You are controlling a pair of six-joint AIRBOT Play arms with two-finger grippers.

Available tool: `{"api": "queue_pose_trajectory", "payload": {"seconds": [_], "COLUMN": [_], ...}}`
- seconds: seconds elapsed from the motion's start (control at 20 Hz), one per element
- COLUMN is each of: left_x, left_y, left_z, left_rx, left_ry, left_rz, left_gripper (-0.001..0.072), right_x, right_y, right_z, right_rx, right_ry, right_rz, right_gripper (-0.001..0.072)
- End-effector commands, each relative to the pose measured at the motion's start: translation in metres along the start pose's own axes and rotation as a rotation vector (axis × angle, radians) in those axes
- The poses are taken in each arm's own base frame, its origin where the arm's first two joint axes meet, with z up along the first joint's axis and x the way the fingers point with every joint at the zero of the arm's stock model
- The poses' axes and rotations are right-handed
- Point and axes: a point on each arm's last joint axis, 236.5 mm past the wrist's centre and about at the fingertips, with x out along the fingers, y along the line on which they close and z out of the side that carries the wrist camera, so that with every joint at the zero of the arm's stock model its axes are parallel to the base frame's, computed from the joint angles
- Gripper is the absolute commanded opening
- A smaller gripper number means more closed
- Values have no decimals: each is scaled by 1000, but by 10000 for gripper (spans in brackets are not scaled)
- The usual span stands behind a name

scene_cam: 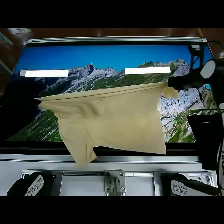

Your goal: Fold the shirts.

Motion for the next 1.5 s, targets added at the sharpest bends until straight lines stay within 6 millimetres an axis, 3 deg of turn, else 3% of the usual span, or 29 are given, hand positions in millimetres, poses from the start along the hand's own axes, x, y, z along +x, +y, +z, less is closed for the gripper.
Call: {"api": "queue_pose_trajectory", "payload": {"seconds": [0.0, 0.1, 0.2, 0.35, 0.4, 0.45, 0.5, 0.55, 0.65, 0.7, 0.75, 0.8, 0.85, 0.9, 0.95, 1.0, 1.1, 1.2, 1.45], "left_x": [86, 124, 154, 182, 185, 183, 177, 165, 132, 113, 98, 85, 74, 67, 65, 65, 72, 83, 106], "left_y": [29, 37, 39, 44, 41, 40, 38, 37, 45, 52, 64, 81, 101, 116, 121, 121, 119, 114, 109], "left_z": [3, 4, -2, -21, -26, -30, -31, -31, -27, -29, -37, -52, -68, -83, -97, -114, -151, -173, -183], "left_rx": [-137, -194, -245, -332, -362, -386, -389, -386, -382, -384, -375, -355, -334, -328, -345, -371, -362, -390, -450], "left_ry": [105, 154, 201, 277, 303, 324, 350, 387, 454, 483, 513, 550, 572, 576, 573, 578, 629, 645, 605], "left_rz": [-40, -82, -132, -169, -185, -191, -205, -231, -267, -271, -241, -175, -86, -22, 0, 5, -21, -61, -90], "left_gripper": [36, 37, 37, 37, 57, 159, 363, 545, 545, 501, 404, 370, 378, 434, 622, 710, 707, 700, 698], "right_x": [80, 97, 113, 135, 135, 132, 122, 108, 72, 55, 42, 28, 16, 5, -2, -5, -6, -3, 11], "right_y": [29, 36, 37, 56, 64, 67, 70, 68, 42, 15, -17, -49, -67, -73, -74, -73, -66, -59, -49], "right_z": [45, 65, 72, 55, 52, 51, 50, 50, 40, 22, -5, -40, -70, -99, -117, -121, -124, -131, -143], "right_rx": [197, 281, 303, 299, 298, 310, 307, 268, 134, 39, -13, -13, 14, 45, 117, 207, 354, 406, 394], "right_ry": [-171, -257, -294, -231, -214, -204, -194, -188, -151, -88, 18, 153, 269, 373, 423, 414, 394, 402, 427], "right_rz": [143, 190, 191, 214, 227, 241, 257, 257, 200, 125, 43, -19, -15, 50, 130, 201, 327, 379, 379], "right_gripper": [60, 61, 61, 62, 99, 268, 552, 640, 640, 635, 634, 634, 634, 635, 636, 637, 637, 636, 636]}}
